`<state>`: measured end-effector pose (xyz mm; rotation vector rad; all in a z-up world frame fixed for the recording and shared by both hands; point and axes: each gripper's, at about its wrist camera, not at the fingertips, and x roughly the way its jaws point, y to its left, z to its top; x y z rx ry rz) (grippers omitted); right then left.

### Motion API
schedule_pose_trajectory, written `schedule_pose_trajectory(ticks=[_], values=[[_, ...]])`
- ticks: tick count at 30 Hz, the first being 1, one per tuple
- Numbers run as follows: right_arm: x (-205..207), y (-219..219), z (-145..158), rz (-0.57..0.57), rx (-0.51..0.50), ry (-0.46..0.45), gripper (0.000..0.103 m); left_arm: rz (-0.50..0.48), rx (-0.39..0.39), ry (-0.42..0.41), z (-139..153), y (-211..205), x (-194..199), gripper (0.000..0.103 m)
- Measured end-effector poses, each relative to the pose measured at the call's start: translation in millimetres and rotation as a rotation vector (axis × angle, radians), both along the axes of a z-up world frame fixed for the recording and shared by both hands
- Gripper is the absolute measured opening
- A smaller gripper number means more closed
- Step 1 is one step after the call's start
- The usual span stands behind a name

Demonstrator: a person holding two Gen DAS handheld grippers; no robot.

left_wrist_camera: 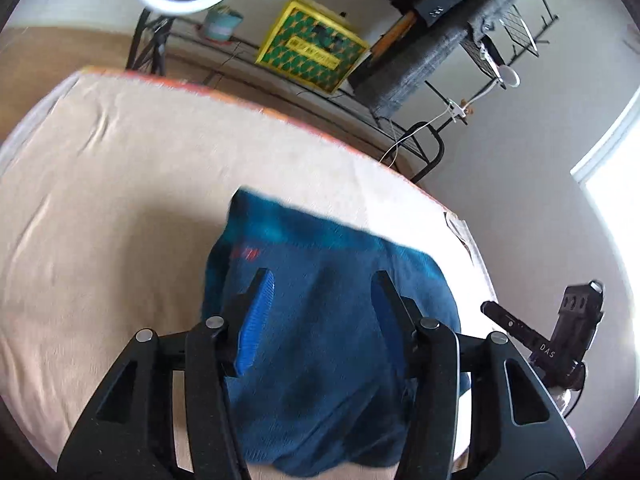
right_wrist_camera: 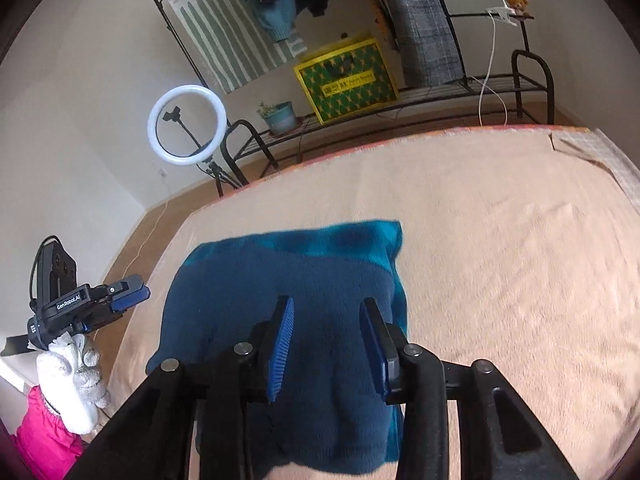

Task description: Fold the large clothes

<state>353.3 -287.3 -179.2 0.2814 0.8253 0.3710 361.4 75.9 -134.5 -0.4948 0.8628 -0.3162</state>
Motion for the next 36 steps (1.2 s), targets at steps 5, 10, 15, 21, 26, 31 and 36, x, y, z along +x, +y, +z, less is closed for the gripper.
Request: schedule_pose_trajectory(ticks=[5, 10, 15, 21, 26, 31, 36], values=[[45, 38, 7, 0.006, 0.011, -0.035, 0.035, -0.028, 0.071, -0.074, 14, -46, 41, 0.051], [79, 75, -18, 0.031, 0.001, 0.024, 0.035, -0.077, 0.225, 0.006, -29, -82, 78, 0.051], [93, 76, -70, 0.062, -0.133, 0.136, 0.029, -0.095, 0.113, 0.024, -83, -62, 79, 0.052], [86, 64, -64, 0.066, -0.104, 0.121, 0.029, -0.011, 0.065, 0.012, -55, -43, 75, 0.051], [78, 8, -36, -0.058, 0.027, 0.089, 0.035, 0.077, 0.046, 0.02, -46, -5, 71, 0.051], [76, -9, -66, -0.058, 0.046, 0.185, 0.033, 0.077, 0.036, 0.139, -85, 3, 74, 0.051], [76, -8, -89, -0.08, -0.048, 0.234, 0.044, 0.079, 0.077, 0.172, -102, 3, 70, 0.06]])
